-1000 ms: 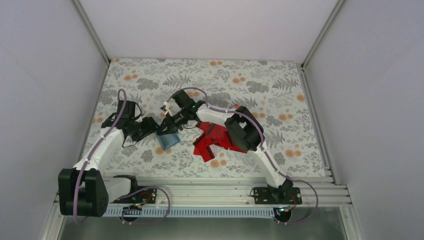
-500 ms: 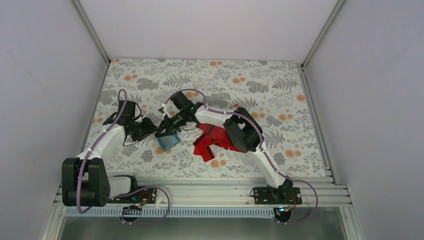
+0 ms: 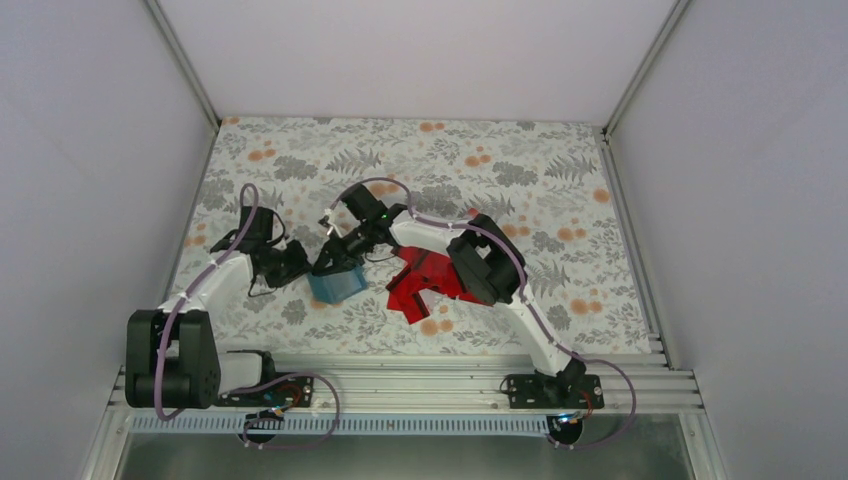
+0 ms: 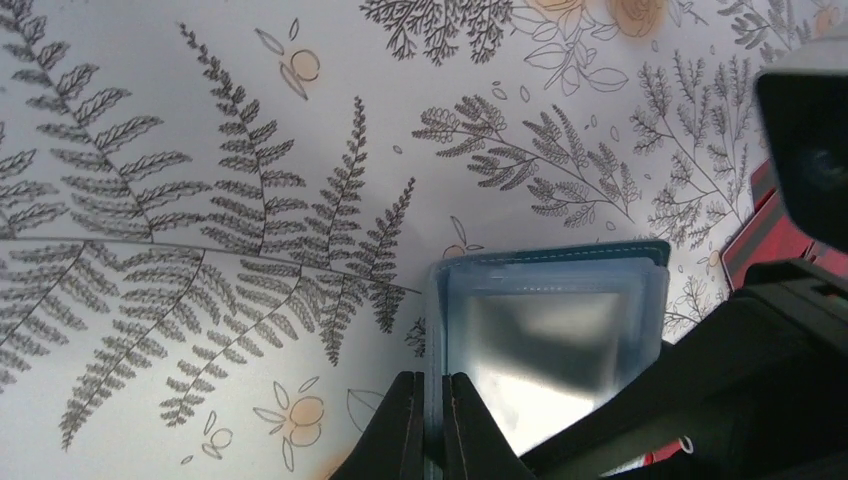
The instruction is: Put the credit cards into the card holder
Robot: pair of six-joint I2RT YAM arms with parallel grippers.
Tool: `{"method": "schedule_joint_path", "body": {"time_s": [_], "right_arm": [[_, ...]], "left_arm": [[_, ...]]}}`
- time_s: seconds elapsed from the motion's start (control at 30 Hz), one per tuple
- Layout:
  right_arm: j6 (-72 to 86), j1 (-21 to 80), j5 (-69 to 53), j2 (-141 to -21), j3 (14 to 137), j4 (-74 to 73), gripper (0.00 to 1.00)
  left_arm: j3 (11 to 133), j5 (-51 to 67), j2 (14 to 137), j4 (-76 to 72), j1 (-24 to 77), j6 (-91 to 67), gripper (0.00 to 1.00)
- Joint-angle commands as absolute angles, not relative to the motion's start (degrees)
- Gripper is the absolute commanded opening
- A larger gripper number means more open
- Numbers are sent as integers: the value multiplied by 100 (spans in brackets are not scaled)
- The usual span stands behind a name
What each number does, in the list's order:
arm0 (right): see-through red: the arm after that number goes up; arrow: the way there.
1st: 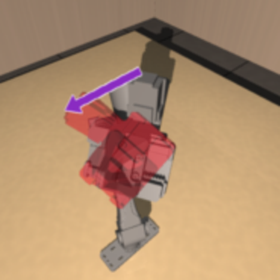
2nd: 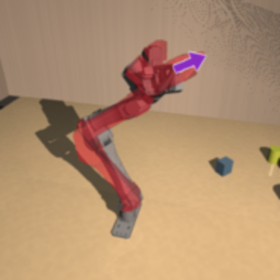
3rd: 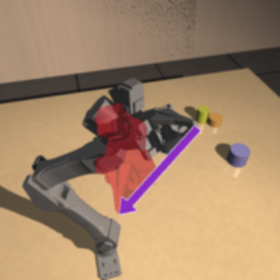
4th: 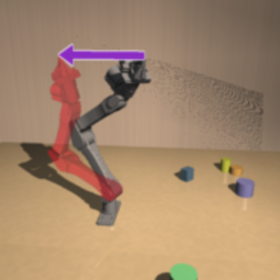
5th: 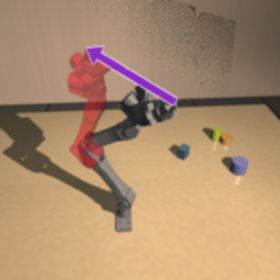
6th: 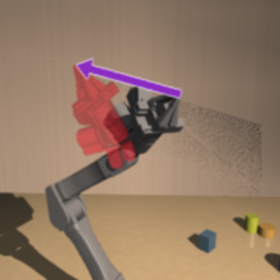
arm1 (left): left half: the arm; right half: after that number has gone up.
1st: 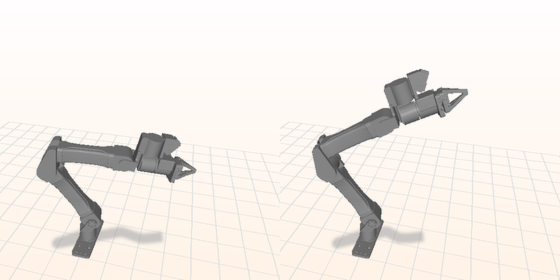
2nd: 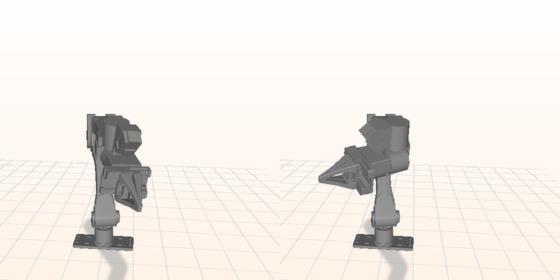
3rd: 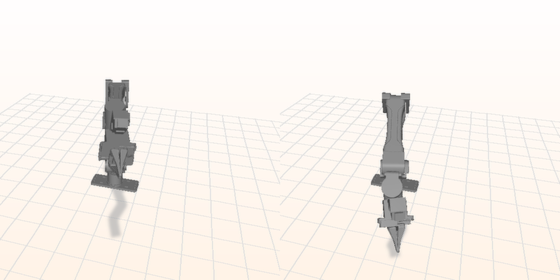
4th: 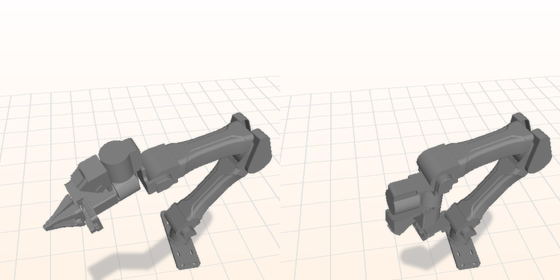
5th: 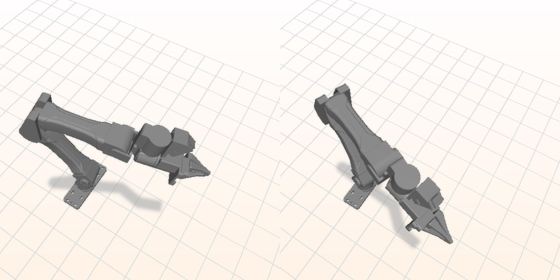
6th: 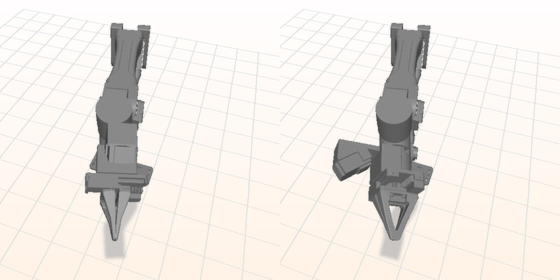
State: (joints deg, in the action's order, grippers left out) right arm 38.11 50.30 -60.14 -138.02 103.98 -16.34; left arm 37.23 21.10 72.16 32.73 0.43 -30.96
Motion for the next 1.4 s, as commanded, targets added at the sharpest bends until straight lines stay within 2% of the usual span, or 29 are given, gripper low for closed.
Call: {"method": "schedule_joint_path", "body": {"time_s": [0.0,0.13,0.2,0.57,1.07,1.37], "right_arm": [[3068,4959,-5647,-13342,10536,-2460,22],[2732,4539,-5268,-12716,9960,-2823,40],[2708,4300,-5214,-12445,9598,-2820,43],[2991,4058,-5302,-12300,9175,-2435,44],[2804,4189,-5594,-12400,9493,-2620,45],[2939,4332,-5215,-12912,9488,-2811,44]], "left_arm": [[3612,2254,7278,2781,10,-2998,2],[3521,2780,7548,2157,9,-3039,2],[3553,2838,7723,1990,0,-3018,2],[3549,2958,8365,1411,-35,-2736,2],[3873,2640,8172,1985,-35,-2510,2],[3852,2660,8192,2010,-29,-2457,2]]}}
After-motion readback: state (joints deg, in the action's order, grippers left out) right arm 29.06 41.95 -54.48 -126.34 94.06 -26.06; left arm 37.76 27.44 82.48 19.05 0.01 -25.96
